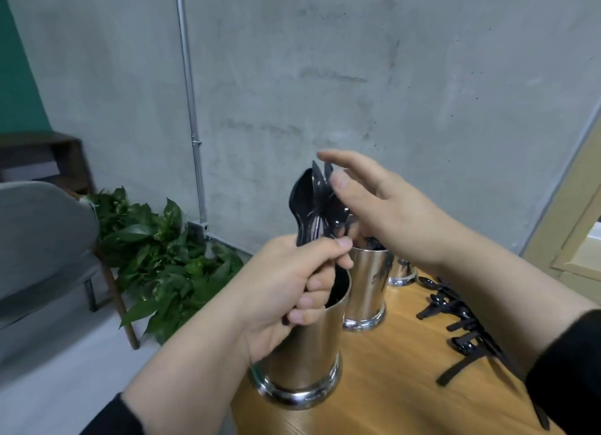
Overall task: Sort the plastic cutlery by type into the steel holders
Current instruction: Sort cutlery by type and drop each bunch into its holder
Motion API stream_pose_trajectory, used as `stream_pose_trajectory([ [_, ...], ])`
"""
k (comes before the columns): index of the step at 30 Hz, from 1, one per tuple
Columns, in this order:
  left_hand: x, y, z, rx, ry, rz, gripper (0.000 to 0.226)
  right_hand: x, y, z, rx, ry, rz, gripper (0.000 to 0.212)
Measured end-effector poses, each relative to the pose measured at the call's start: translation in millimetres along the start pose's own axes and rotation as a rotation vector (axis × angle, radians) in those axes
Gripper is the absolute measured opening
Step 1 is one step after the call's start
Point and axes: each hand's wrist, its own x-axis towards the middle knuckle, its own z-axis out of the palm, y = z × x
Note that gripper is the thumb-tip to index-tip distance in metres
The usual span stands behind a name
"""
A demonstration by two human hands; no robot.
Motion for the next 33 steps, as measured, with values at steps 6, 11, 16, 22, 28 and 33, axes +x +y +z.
stream_pose_trajectory([
  [6,11.1,11.4,0.4,0.254,0.023,0.042,0.018,5.4,-22.6,12.8,0.013,0.067,-0.118,0.033],
  [11,21.2,18.0,-5.2,0.438,0.073,0.188,0.016,17.8,-21.3,20.1,-0.259,0.222,-0.164,0.022],
  [16,22.6,5.5,-28.9,0.517,0.166,0.265,0.056,18.5,-1.9,17.8,-0.396,0.386,-0.133,0.02],
  [22,1.8,-21.3,-47.2,0.68,0.416,0.322,0.048,0.4,51.1,40.6,-0.571,0.06,0.046,0.039],
  [28,-10.2,-35.8,-36.8,0.819,0.423,0.374,0.048,-43.2,73.9,22.8,-0.449,0.308,0.071,0.039],
  [33,-22.9,-46.7,22.5,0.814,0.445,0.757,0.032,-144.3,122.4,-14.2,-0.486,0.387,0.214,0.028],
])
